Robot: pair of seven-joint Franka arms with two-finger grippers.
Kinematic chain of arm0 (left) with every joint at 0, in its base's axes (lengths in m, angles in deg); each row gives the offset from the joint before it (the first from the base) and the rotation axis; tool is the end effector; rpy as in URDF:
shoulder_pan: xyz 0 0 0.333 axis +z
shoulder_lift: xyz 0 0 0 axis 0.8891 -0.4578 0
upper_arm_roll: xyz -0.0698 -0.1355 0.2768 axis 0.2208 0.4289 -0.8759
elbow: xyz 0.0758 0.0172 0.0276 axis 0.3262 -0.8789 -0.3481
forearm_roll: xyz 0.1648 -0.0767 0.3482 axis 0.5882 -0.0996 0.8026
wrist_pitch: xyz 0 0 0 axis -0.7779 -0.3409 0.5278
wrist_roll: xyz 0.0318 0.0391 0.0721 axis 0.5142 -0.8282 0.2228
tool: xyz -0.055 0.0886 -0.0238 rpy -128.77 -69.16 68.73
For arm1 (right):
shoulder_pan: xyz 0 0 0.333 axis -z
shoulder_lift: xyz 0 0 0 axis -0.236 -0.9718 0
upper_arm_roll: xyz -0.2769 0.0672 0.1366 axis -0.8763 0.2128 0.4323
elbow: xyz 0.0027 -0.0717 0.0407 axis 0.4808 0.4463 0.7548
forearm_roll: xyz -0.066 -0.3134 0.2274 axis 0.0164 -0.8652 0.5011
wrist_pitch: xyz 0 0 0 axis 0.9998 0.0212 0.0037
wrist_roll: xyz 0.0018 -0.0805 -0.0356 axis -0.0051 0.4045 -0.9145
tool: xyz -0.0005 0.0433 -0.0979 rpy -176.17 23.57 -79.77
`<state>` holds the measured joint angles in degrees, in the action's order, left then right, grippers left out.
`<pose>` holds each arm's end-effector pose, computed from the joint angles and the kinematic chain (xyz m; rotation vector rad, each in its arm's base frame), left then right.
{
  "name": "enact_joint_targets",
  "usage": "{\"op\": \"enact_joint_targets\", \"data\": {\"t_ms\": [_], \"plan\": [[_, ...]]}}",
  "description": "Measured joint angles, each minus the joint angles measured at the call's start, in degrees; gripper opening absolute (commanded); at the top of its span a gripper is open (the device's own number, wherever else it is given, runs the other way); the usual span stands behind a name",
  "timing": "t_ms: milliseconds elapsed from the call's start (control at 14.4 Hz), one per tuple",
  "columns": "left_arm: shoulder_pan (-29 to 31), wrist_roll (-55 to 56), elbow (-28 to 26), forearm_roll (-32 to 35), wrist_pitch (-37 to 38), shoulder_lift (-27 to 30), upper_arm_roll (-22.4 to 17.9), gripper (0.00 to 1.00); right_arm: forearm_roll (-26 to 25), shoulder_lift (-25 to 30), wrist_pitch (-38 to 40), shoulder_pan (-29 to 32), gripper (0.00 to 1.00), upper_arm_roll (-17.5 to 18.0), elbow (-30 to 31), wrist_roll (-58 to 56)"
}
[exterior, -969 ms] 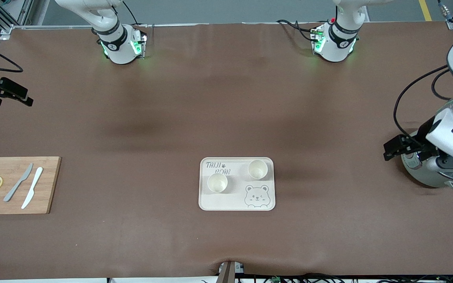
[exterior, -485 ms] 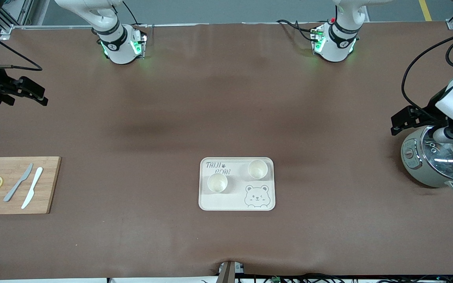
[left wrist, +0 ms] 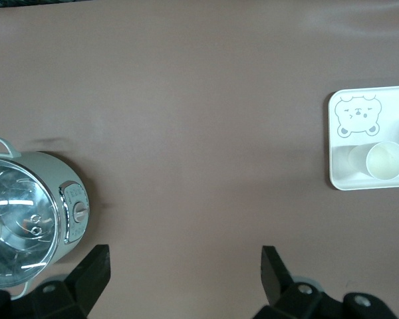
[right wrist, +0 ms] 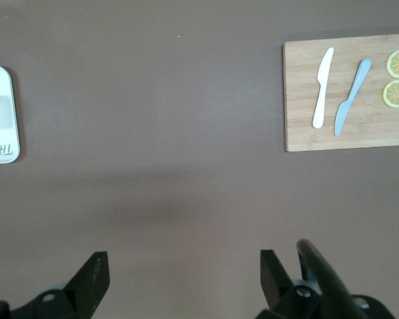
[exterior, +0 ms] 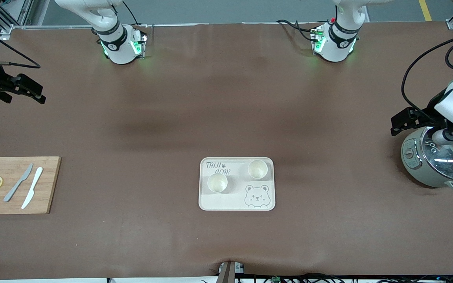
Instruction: Place white IKEA cup upright on tray with both arms
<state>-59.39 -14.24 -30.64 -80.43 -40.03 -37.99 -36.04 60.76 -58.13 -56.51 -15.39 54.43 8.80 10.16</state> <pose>0.6097 -0.0606 0.6032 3.1324 -0.1283 0.1115 0.5237 -0.0067 0.6230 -3.1307 0.0722 -0.0290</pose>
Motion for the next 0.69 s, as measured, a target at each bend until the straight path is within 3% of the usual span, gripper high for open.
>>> {"op": "enact_joint_targets", "data": {"t_ms": [692], "plan": [[1.09, -0.7, 0.0, -0.01, -0.14, -0.88, -0.09, 1.0, -0.23, -0.09, 0.22, 0.34, 1.0, -0.41, -3.77, 0.04]]}}
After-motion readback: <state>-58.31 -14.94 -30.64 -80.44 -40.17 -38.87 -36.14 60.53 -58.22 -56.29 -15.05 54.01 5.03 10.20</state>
